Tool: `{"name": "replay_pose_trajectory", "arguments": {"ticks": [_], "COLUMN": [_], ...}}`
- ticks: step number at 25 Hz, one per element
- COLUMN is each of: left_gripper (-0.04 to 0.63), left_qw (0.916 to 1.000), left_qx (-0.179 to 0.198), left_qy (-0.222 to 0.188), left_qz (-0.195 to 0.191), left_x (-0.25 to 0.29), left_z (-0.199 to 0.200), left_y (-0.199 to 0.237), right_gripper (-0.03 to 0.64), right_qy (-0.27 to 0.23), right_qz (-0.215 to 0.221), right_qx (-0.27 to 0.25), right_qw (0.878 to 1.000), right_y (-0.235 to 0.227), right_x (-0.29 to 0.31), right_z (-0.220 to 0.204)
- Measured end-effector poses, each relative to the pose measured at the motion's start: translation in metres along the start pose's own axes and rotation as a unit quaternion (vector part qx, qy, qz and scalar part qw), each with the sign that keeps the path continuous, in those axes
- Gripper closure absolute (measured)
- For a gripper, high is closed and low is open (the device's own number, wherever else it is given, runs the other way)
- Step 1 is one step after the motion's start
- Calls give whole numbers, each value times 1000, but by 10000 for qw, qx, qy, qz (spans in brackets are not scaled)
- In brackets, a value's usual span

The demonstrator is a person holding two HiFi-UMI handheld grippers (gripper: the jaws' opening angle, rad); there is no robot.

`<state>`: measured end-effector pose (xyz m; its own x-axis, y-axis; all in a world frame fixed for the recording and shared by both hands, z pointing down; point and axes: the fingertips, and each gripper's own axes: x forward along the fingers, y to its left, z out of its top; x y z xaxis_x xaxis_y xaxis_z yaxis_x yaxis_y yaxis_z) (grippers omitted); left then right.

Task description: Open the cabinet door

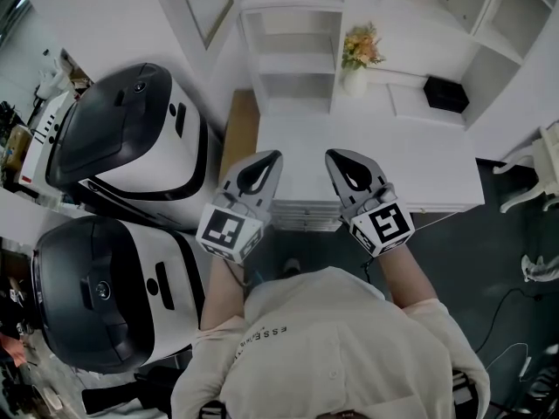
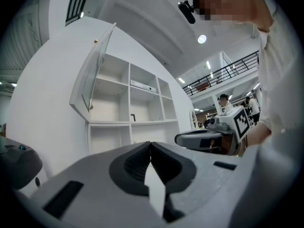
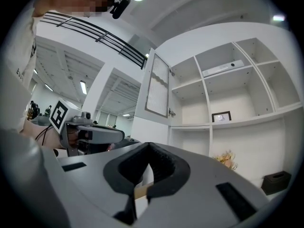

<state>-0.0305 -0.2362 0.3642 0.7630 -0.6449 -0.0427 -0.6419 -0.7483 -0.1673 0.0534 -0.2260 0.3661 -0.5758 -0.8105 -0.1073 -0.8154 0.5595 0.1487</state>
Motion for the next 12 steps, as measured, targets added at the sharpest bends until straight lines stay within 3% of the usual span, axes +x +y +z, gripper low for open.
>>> {"name": "replay_pose_trajectory", "arguments": {"ticks": [12], "left_gripper": [592], "left_qw": [9999], "left_qx": [-74], "left_qy": [43], "left_qz": [-76], "left_x": [18], "left_z": [-4], "left_y": [4], "right_gripper": [603], "right_qy": [70], "right_qz": [-121], "right_qx": [12], "right_qw": [9999], "right_y": [-16], "right_x": [1], "right_z": [-3]}}
